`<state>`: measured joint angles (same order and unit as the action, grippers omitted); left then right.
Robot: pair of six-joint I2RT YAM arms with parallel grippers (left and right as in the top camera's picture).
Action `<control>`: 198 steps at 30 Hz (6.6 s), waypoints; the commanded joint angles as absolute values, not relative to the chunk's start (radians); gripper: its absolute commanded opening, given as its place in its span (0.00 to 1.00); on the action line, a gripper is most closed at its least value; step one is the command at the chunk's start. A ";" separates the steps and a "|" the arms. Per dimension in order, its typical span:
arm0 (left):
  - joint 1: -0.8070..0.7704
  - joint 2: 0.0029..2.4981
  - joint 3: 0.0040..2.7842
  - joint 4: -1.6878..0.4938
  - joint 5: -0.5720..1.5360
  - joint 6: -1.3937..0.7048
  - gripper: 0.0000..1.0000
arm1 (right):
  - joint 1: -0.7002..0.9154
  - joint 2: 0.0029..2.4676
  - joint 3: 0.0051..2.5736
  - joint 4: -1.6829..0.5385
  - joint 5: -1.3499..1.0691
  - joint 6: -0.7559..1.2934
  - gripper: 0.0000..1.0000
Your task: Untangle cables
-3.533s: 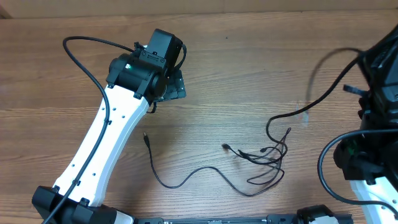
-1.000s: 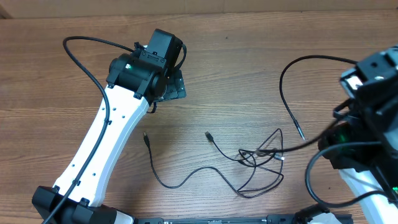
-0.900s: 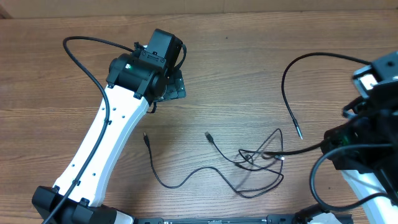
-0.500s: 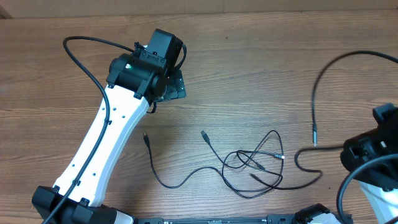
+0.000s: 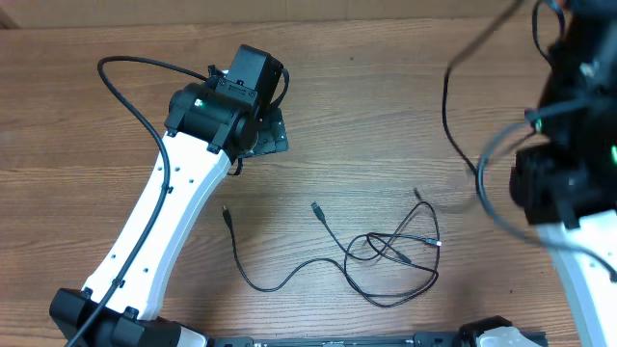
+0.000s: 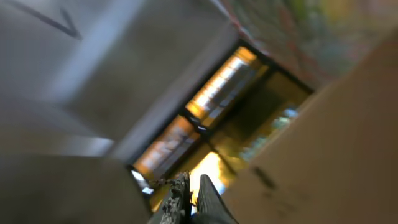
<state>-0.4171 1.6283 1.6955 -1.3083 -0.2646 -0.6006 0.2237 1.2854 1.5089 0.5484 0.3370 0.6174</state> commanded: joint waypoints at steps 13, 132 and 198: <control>-0.419 1.625 1.694 -1.304 -0.261 -0.614 1.00 | -0.401 1.497 1.521 0.167 0.373 0.462 0.04; -0.419 1.625 1.694 -1.304 -0.261 -0.614 1.00 | 0.239 1.797 1.131 -1.142 -0.421 0.425 0.04; -0.419 1.625 1.694 -1.304 -0.261 -0.614 1.00 | 0.240 1.655 2.319 -1.093 0.262 0.361 0.04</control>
